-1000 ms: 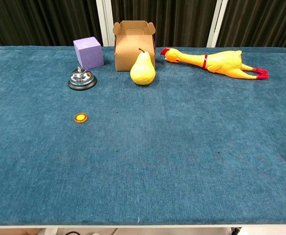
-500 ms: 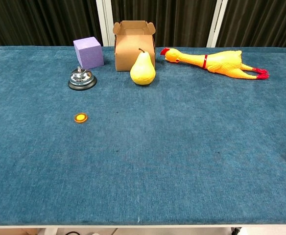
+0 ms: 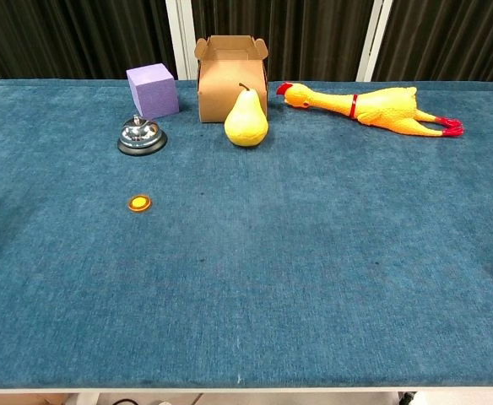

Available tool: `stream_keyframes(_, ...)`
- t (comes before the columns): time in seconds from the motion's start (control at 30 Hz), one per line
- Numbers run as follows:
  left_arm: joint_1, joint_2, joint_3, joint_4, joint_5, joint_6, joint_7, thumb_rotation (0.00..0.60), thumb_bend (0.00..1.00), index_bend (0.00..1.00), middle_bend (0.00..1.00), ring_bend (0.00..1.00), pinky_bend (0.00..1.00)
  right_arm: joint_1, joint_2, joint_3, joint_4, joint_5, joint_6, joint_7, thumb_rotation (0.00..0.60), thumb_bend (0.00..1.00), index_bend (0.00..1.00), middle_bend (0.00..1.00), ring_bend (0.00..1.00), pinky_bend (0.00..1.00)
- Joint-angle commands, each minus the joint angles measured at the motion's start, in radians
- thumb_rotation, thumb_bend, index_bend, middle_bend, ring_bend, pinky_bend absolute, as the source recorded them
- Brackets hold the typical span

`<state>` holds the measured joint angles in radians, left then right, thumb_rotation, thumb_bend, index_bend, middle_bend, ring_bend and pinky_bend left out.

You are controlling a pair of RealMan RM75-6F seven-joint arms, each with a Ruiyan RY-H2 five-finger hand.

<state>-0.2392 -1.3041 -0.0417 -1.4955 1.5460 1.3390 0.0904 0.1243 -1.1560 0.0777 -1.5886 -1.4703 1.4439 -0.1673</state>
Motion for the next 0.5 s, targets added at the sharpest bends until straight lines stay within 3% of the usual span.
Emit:
stream_keyframes(0.03, -0.055, -0.046, -0.014, -0.037, -0.003, -0.063, 0.025, 0.6, 0.16, 0.0, 0.0, 0.0, 0.13, 0.0, 0.0, 0.0, 0.0, 0.002, -0.002, 0.002, 0.6, 0.69, 0.0, 0.03, 0.11, 0.08)
stream_keyframes(0.5, -0.227, -0.19, -0.09, -0.032, -0.125, -0.274, 0.122, 0.6, 0.16, 0.2, 0.0, 0.0, 0.13, 0.003, -0.003, 0.001, 0.002, 0.006, -0.007, 0.005, 0.6, 0.69, 0.0, 0.03, 0.11, 0.08)
